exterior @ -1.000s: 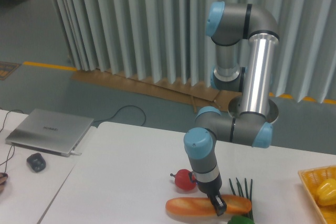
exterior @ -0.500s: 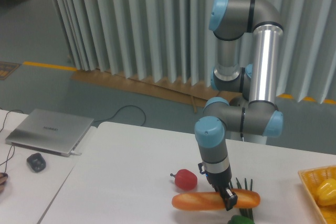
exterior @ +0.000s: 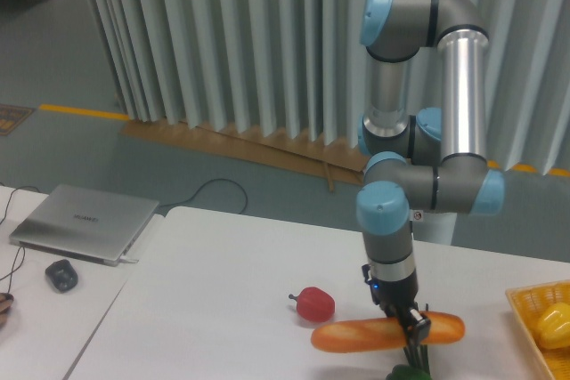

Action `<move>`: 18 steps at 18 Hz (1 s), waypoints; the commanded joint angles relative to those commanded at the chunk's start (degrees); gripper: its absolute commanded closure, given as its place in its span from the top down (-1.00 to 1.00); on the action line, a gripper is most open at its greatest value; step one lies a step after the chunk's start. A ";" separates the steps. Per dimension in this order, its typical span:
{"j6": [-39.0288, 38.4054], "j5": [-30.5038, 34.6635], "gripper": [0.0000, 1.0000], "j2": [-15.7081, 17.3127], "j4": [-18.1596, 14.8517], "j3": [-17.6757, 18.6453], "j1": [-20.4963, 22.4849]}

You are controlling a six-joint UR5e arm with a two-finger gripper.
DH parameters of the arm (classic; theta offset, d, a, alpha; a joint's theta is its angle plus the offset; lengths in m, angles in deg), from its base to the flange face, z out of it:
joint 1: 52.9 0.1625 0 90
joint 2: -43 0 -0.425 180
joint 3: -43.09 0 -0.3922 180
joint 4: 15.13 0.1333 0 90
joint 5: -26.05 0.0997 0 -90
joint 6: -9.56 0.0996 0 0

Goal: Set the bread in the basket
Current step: 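Lift the bread loaf and carry it toward the yellow basket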

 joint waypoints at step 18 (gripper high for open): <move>29.71 -2.81 0.06 4.05 -7.13 -0.09 16.87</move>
